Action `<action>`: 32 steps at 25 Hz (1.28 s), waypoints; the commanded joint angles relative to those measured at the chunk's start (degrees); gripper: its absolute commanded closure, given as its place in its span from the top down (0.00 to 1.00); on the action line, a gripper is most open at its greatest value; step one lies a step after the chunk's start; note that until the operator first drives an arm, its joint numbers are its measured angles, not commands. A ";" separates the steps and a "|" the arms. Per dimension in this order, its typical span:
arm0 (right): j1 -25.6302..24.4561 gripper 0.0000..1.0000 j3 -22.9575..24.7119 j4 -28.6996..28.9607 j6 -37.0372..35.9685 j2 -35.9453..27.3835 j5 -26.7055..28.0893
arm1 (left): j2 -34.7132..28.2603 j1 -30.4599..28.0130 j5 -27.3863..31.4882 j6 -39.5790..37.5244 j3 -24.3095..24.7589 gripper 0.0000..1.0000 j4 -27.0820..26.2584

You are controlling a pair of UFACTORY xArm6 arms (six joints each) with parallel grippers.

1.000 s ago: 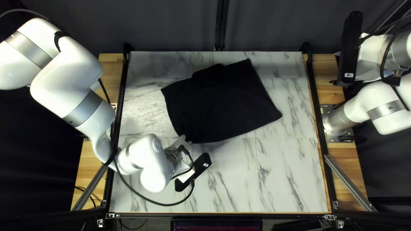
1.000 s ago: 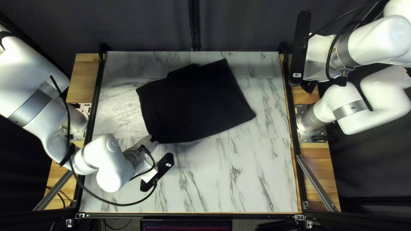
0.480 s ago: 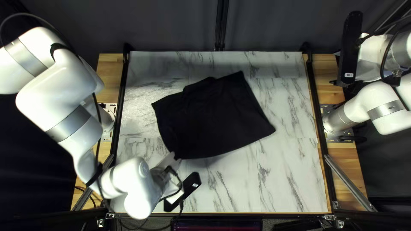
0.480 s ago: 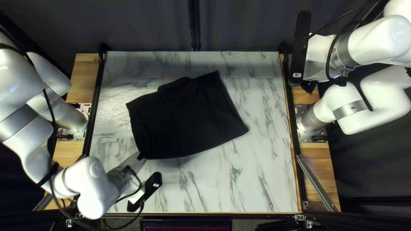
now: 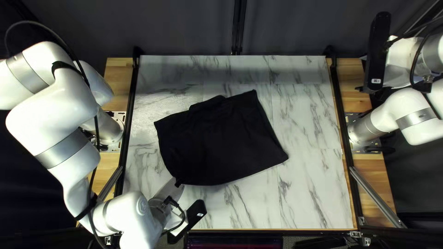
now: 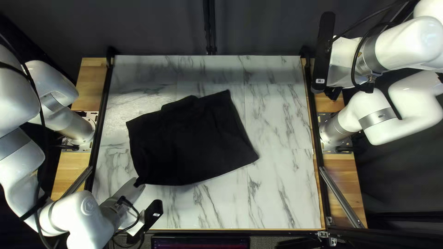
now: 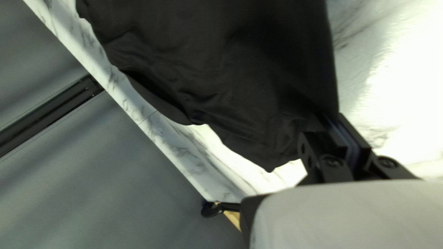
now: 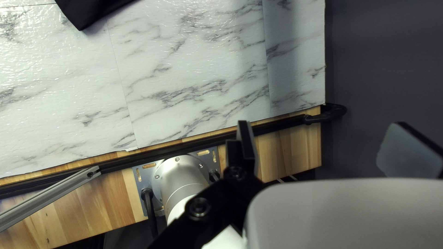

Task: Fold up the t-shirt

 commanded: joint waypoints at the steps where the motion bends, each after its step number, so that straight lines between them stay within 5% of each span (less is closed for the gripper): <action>1: 0.00 1.00 0.00 0.00 0.00 0.00 0.00 | -1.50 5.26 -2.26 6.42 -0.42 0.00 4.48; 21: 0.00 1.00 0.00 0.00 0.00 0.00 0.00 | 3.75 18.33 -15.35 23.97 -9.24 0.00 15.52; 32: 0.00 1.00 0.00 0.00 0.00 0.00 0.00 | 11.97 24.31 -24.34 30.27 -15.64 0.00 16.15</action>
